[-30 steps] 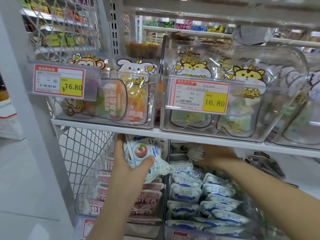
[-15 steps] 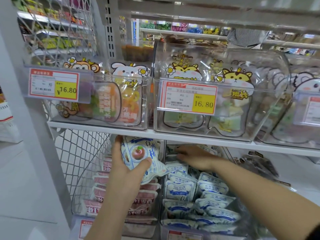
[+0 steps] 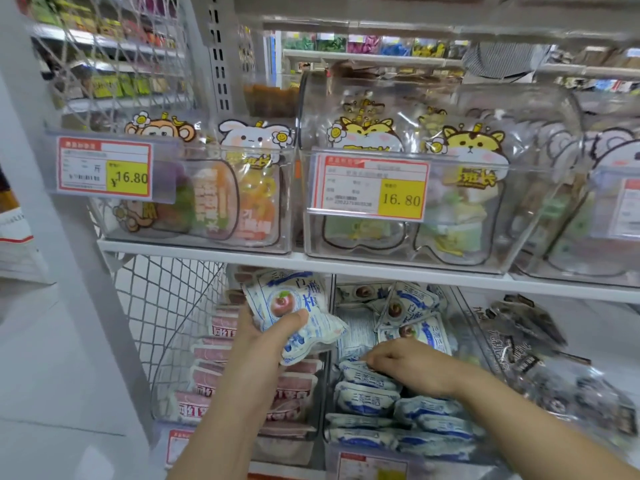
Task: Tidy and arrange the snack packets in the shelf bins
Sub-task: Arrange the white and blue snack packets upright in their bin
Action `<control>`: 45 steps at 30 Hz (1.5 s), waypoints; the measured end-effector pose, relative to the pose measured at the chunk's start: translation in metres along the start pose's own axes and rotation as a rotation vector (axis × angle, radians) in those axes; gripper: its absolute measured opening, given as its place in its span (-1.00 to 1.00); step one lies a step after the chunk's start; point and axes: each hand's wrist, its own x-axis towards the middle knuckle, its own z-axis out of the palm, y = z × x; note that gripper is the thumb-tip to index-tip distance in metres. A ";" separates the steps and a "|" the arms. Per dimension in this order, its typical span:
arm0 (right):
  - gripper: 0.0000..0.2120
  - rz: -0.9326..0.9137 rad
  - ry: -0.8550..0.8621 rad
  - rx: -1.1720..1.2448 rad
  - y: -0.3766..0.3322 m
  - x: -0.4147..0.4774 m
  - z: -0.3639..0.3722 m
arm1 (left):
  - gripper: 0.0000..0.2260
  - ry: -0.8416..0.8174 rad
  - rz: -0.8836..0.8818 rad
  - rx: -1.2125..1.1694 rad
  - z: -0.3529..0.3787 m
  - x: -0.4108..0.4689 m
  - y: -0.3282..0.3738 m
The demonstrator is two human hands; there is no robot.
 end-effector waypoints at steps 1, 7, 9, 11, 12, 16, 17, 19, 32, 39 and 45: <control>-0.62 0.007 0.008 0.037 0.000 0.000 0.001 | -0.62 -0.026 -0.025 -0.004 0.005 -0.004 -0.002; -0.78 -0.012 -0.033 0.182 0.016 -0.013 -0.006 | -0.56 -0.121 0.156 0.509 0.035 -0.021 0.000; -0.82 -0.019 -0.052 0.224 0.017 -0.017 -0.010 | -0.58 -0.114 0.242 0.703 0.050 -0.013 -0.002; -0.82 -0.011 -0.060 0.240 0.018 -0.017 -0.011 | -0.68 -0.070 0.321 0.935 0.067 0.002 -0.004; -0.71 -0.009 -0.060 0.247 0.017 -0.017 -0.012 | -0.70 -0.058 0.341 1.085 0.074 0.010 -0.006; -0.53 -0.025 -0.070 0.290 0.019 -0.016 -0.009 | -0.53 -0.102 0.471 1.524 0.089 0.035 -0.014; -0.58 -0.029 -0.065 0.279 0.020 -0.015 -0.009 | -0.43 -0.145 0.512 1.545 0.090 0.040 -0.018; -0.67 -0.046 -0.031 0.273 0.022 -0.014 -0.008 | -0.34 -0.257 0.562 1.576 0.093 0.050 -0.022; -0.37 0.073 0.461 -0.106 0.034 -0.023 -0.033 | -0.32 -0.429 0.488 1.739 0.094 0.056 -0.021; -0.43 -0.086 0.285 -0.111 0.040 -0.006 -0.038 | -0.37 -0.494 0.476 1.695 0.082 0.057 -0.011; -0.52 -0.178 0.248 -0.041 0.041 -0.002 -0.041 | -0.43 -0.456 0.479 1.859 0.079 0.053 -0.012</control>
